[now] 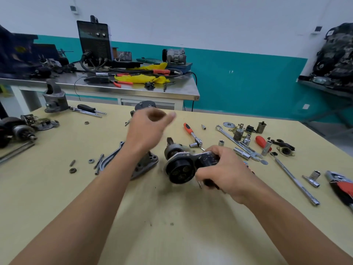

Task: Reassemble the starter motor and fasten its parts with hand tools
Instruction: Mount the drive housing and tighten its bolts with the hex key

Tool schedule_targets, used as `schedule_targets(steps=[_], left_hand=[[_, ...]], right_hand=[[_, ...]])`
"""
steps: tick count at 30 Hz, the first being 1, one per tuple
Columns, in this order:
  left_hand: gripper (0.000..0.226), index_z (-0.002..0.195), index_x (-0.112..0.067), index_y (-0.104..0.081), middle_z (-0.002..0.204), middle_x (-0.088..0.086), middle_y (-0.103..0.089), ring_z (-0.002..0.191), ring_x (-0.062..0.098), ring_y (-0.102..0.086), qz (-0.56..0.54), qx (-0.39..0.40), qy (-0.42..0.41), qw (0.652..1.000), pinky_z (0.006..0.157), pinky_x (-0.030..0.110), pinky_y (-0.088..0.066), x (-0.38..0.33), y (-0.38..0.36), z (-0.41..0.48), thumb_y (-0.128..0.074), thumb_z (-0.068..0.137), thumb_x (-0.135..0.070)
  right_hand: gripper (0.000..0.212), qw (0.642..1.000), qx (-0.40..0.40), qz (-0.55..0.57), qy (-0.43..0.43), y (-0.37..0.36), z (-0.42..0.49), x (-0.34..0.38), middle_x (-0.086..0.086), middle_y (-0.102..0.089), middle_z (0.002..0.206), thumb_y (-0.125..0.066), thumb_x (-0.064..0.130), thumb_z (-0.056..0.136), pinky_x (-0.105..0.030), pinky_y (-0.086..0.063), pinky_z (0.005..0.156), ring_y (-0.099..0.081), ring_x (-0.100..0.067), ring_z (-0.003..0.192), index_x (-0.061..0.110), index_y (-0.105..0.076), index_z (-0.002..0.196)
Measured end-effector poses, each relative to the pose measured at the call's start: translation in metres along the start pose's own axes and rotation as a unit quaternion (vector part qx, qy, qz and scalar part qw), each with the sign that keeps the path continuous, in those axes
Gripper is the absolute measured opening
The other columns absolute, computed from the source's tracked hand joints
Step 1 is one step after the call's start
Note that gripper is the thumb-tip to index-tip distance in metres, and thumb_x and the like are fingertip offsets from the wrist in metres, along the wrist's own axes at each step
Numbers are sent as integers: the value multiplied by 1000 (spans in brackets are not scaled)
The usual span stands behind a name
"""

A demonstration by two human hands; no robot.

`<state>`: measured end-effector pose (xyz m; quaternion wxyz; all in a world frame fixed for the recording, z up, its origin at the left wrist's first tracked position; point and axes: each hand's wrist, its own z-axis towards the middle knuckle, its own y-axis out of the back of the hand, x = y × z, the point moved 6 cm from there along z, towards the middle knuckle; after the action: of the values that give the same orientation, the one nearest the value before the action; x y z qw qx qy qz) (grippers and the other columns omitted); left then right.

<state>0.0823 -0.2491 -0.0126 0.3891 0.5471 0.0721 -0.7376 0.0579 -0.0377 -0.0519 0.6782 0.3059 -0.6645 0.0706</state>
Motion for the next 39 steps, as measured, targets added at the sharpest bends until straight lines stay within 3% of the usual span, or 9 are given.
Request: schedule_targets(steps=[4, 7, 10, 14, 18, 21, 30, 34, 39], left_hand=[[13, 93, -27, -68, 94, -7, -71, 86, 6, -66, 24, -165, -36, 985, 69, 17, -51, -4, 52, 20, -73, 84, -34], [64, 134, -21, -52, 134, 5, -56, 126, 26, -48, 332, -29, -80, 939, 99, 44, -46, -6, 40, 53, -80, 77, -32], [98, 152, -27, -28, 159, 12, -27, 146, 35, -22, 619, 120, -182, 755, 114, 54, -31, -16, 8, 74, -84, 71, -30], [79, 147, -24, -39, 158, 13, -31, 148, 35, -22, 794, 178, -301, 498, 119, 55, -18, -7, -40, 85, -79, 78, -32], [37, 129, -21, -60, 131, 4, -62, 128, 28, -51, 844, 221, -274, 404, 116, 52, -27, 22, -65, 85, -63, 94, -33], [28, 118, -19, -65, 113, 2, -69, 108, 22, -61, 824, 198, -268, 458, 102, 41, -42, 24, -59, 92, -64, 92, -30], [54, 107, -28, -50, 92, -6, -62, 75, 16, -61, 329, -20, -124, 936, 63, 35, -56, -32, -4, 49, -80, 64, -41], [55, 105, -40, -49, 90, -20, -65, 80, -3, -63, 61, 7, -125, 990, 57, 18, -54, -35, -2, -25, -84, 63, -37], [60, 112, -37, -53, 96, -15, -69, 83, 10, -69, 11, 67, -103, 992, 69, 34, -58, -21, -30, -78, -88, 65, -28]], right_hand=[[30, 983, 12, 181, 24, 10, 0, 11, -16, -63, 79, -71, -12, 70, -27, -46, 45, -57, -29, 66, 4, -58, 92], [40, 921, 46, 380, 69, 12, 3, 19, -18, -64, 89, -69, 3, 65, -33, -52, 55, -61, -24, 72, 2, -57, 103], [40, 835, 79, 536, 97, 20, 6, 21, -14, -66, 97, -84, 18, 59, -33, -55, 60, -61, -23, 78, 7, -70, 95], [68, 824, 63, 552, 108, 34, 14, 15, -14, -66, 106, -96, 20, 52, -34, -55, 62, -62, -20, 79, 11, -66, 112], [82, 857, -6, 503, 116, 45, 20, 5, -19, -62, 116, -77, 6, 67, -39, -56, 64, -67, -23, 75, 24, -46, 140], [84, 861, -14, 488, 141, 46, 19, 6, -18, -58, 127, -70, 2, 72, -37, -56, 61, -69, -24, 73, 28, -40, 146], [78, 856, -55, 477, 193, 56, 16, 12, -6, -65, 131, -70, 4, 71, -33, -56, 65, -70, -23, 86, 33, -48, 140], [87, 871, -107, 414, 242, 71, 5, 24, -1, -64, 130, -74, 3, 72, -36, -54, 67, -67, -25, 88, 35, -41, 146], [78, 885, -162, 284, 330, 68, -13, 39, 5, -64, 129, -76, 18, 72, -53, -51, 92, -57, -39, 122, 37, -44, 140]])
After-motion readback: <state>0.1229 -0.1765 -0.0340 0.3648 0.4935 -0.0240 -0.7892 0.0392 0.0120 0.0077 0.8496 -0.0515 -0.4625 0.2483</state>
